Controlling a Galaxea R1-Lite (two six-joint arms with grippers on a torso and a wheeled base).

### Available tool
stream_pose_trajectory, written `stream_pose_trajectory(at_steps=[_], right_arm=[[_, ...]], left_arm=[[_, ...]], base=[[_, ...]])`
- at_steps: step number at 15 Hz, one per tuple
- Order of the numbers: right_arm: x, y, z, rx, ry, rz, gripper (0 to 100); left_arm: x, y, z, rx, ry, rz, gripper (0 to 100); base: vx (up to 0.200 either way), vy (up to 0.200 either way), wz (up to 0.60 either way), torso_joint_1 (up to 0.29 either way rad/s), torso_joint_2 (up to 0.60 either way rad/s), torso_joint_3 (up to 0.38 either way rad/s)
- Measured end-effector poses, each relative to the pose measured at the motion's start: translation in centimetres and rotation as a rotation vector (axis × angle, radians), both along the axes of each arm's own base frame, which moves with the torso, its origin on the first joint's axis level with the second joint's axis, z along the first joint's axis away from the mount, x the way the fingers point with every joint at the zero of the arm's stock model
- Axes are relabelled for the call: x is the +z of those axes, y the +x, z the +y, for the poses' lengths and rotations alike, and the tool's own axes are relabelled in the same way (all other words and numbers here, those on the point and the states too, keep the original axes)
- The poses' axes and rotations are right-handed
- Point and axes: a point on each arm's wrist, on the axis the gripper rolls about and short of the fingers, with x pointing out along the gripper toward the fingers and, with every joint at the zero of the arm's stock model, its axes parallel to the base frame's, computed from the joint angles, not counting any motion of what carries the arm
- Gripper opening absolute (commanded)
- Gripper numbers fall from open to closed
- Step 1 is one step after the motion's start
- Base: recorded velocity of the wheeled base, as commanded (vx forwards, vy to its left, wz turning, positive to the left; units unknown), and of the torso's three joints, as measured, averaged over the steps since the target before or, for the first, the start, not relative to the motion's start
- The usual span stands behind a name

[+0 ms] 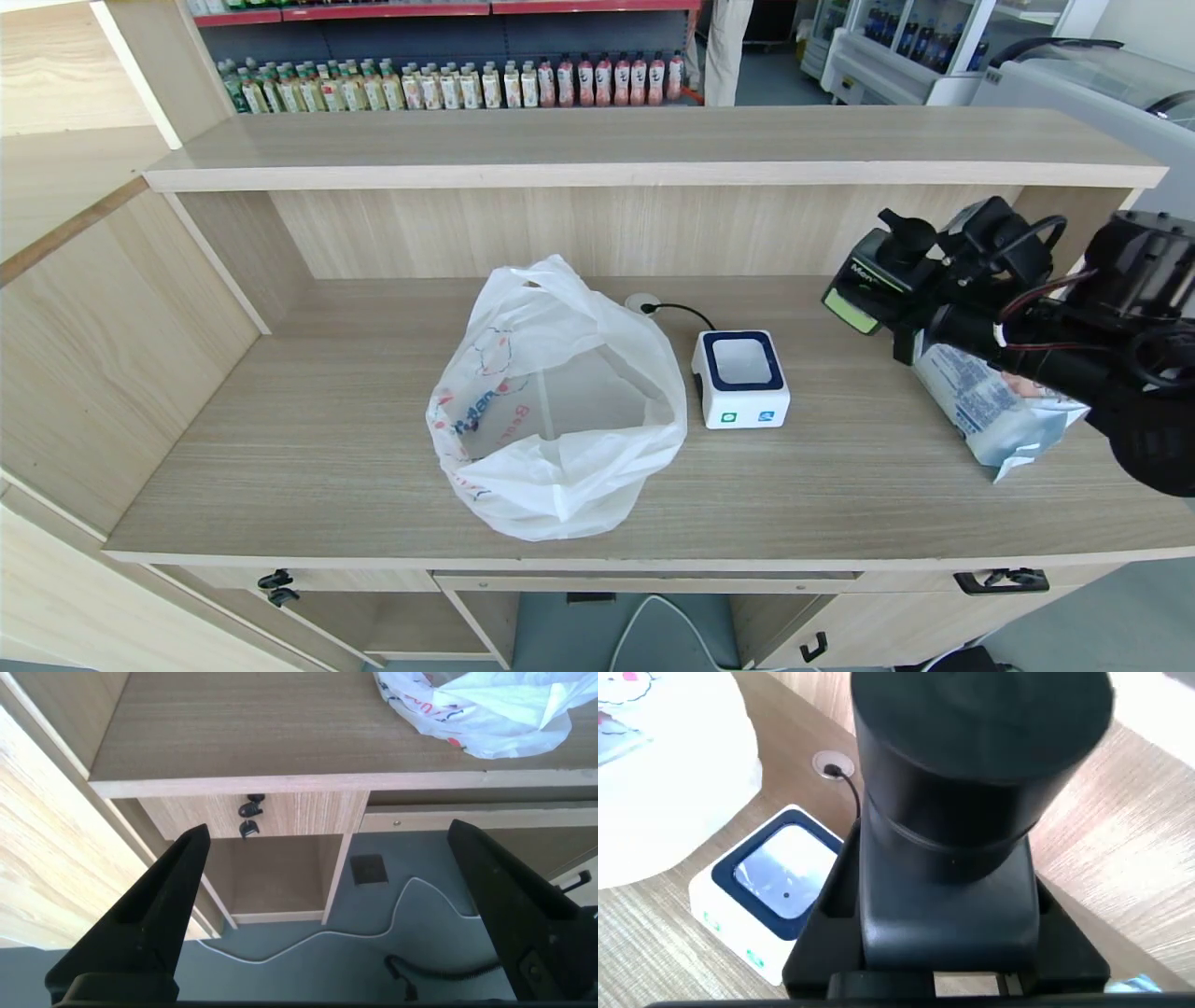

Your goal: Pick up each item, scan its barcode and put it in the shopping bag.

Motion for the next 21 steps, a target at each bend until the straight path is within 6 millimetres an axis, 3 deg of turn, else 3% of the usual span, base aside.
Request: stream_pose_trajectory(at_steps=[2,5,8,10,13,16,19,21], right_arm=[[2.1,-4.7,0.3,0.024,-0.160,-0.027,0],[3.3,-12.1,0.5,0.101,-0.504,-0.136,0],[3.7,-17.0,1.6,0.239,-0.653,-0.285,0],[3.7,-19.0,2.0,0.305,-0.757,-0.423,0],[2.9,-21.0,1.6,0.375,-0.885,-0.472,0],[2.6,-22.5,1.1,0.457,-1.024,-0.567,0],[2.4,-24.0,0.9,0.682,-1.060,-0.649,0],[2.7,-24.0,1.1,0.727,-1.091,-0.730,0]], left_arm=[[0.0,0.0,0.0,0.000,0.000,0.000,100],[0.0,0.0,0.0,0.000,0.000,0.000,100],[0.0,0.0,0.0,0.000,0.000,0.000,100],[0.0,0.0,0.0,0.000,0.000,0.000,100],[0.0,0.0,0.0,0.000,0.000,0.000,100],[0.0,0.0,0.0,0.000,0.000,0.000,100],[0.0,0.0,0.0,0.000,0.000,0.000,100],[0.0,0.0,0.0,0.000,0.000,0.000,100]], base=[[0.000,0.000,0.00,0.000,0.00,0.000],[0.000,0.000,0.00,0.000,0.00,0.000],[0.000,0.000,0.00,0.000,0.00,0.000],[0.000,0.000,0.00,0.000,0.00,0.000],[0.000,0.000,0.00,0.000,0.00,0.000],[0.000,0.000,0.00,0.000,0.00,0.000],[0.000,0.000,0.00,0.000,0.00,0.000],[0.000,0.000,0.00,0.000,0.00,0.000]])
